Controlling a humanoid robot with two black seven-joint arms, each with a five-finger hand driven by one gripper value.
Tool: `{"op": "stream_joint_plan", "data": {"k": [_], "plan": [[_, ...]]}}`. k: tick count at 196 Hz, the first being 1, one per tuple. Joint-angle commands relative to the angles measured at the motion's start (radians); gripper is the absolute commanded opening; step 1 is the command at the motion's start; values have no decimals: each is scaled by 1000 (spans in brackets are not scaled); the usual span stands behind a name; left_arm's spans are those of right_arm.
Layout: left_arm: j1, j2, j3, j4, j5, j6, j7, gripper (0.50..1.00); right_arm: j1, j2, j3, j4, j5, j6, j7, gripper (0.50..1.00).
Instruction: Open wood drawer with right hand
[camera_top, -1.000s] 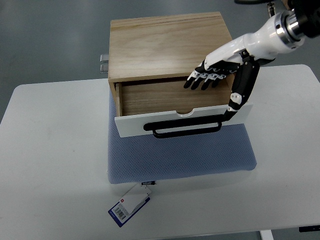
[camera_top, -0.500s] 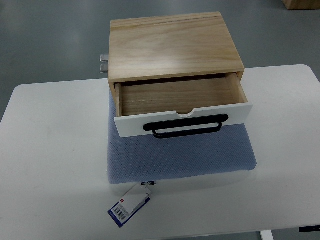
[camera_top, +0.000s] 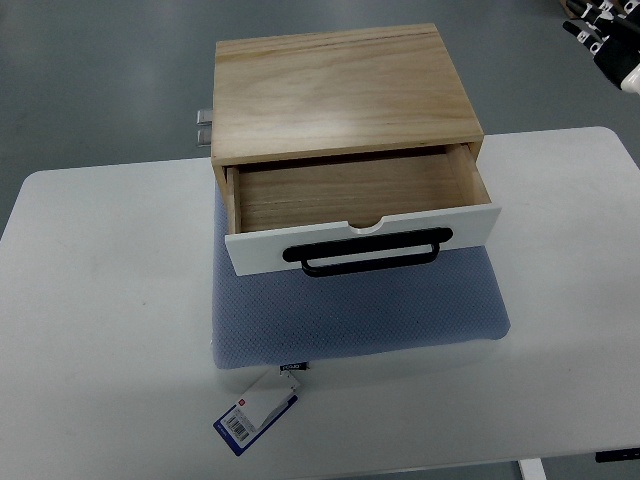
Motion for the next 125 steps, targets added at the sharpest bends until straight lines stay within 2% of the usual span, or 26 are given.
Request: {"op": "stream_joint_plan", "data": {"k": [1,37,64,125], "plan": [[0,0,0,1,0,0,0,1000,-57,63,33,1,156,8,3,944],[0,0,0,1,0,2,0,1000,-73,109,33,3,305,47,5,944],[0,0,0,1,0,2,0,1000,-91,148,40,3,313,53,5,944],[0,0,-3,1,0,6,1,1000,-125,170,125,-2,313,50,6,944]]}}
